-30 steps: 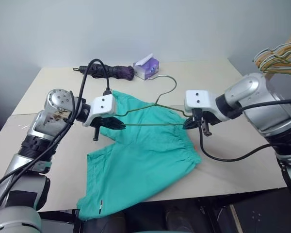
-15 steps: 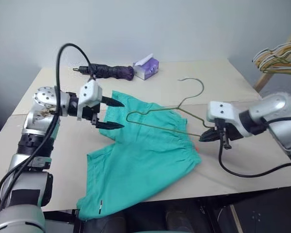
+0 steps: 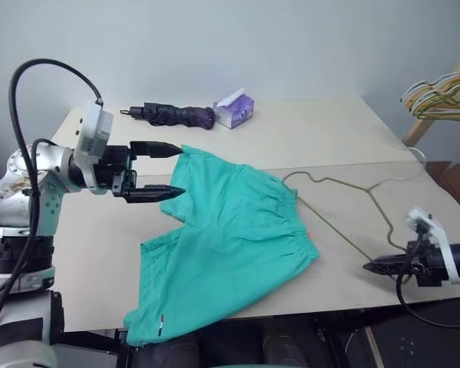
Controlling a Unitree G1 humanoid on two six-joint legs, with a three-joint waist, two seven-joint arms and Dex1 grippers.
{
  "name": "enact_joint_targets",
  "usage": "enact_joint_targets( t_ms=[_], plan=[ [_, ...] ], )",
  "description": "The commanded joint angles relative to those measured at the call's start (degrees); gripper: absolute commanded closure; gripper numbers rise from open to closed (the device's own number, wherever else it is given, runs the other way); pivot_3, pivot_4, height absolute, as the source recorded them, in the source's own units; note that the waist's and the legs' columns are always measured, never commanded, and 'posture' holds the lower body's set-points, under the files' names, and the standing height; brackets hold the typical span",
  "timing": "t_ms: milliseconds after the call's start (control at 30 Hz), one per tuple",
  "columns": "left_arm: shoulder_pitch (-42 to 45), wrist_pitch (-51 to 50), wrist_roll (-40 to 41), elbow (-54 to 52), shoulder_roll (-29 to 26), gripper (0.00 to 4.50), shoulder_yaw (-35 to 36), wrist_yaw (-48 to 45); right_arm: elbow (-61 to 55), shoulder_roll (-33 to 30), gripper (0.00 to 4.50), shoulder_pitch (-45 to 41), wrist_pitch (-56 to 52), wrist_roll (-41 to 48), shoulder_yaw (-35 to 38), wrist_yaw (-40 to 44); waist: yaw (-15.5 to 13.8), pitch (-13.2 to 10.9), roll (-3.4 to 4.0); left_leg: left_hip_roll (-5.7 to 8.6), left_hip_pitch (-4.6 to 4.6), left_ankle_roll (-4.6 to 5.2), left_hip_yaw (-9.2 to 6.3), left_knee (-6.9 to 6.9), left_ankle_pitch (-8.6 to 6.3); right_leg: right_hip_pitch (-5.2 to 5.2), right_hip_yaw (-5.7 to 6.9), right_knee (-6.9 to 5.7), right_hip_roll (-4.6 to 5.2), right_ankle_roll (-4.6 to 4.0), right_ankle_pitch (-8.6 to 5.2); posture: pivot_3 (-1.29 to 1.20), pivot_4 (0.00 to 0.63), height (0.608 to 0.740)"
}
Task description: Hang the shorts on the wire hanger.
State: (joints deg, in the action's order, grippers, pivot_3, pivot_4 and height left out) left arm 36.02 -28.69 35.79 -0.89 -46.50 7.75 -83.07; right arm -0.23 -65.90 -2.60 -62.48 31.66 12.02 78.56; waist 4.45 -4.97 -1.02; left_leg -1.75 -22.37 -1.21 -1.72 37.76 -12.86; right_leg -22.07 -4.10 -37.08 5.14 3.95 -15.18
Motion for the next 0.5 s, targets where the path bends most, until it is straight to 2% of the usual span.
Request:
enact_joint_targets(
  t_ms=[33, 167, 500],
  plan=[
    [-0.15, -1.68, 2.51, -3.34, -0.73, 0.01, 0.85, 0.57, 2.03, -1.09, 4.5, 1.88, -2.13, 3.15, 2.53, 1.42, -0.31, 0.0, -0.01, -0.03, 0.01, 0.0, 0.0, 0.0, 0.0, 0.0, -0.01, 0.0, -0.02, 0.0, 0.0, -0.03, 0.083, 0.74],
    [-0.95, -2.25, 3.19, -4.99, -0.54, 0.01, 0.49, 1.18, 3.12, -1.67, 4.5, 3.7, -1.63, 3.05, -0.24, 1.66, -0.56, -0.01, -0.01, -0.07, -0.01, 0.05, 0.02, 0.0, -0.03, 0.0, -0.02, 0.04, -0.06, 0.01, -0.01, -0.03, 0.083, 0.74],
    [-1.21, -2.43, 3.47, -5.6, -0.93, 0.01, 0.04, 1.07, 8.3, -0.81, 4.5, -0.63, 0.23, 1.94, -6.0, 0.52, -0.64, -0.03, -0.04, -0.07, -0.03, 0.08, 0.07, 0.0, -0.07, -0.01, -0.06, 0.1, -0.07, 0.02, -0.01, -0.02, 0.077, 0.74]
  ],
)
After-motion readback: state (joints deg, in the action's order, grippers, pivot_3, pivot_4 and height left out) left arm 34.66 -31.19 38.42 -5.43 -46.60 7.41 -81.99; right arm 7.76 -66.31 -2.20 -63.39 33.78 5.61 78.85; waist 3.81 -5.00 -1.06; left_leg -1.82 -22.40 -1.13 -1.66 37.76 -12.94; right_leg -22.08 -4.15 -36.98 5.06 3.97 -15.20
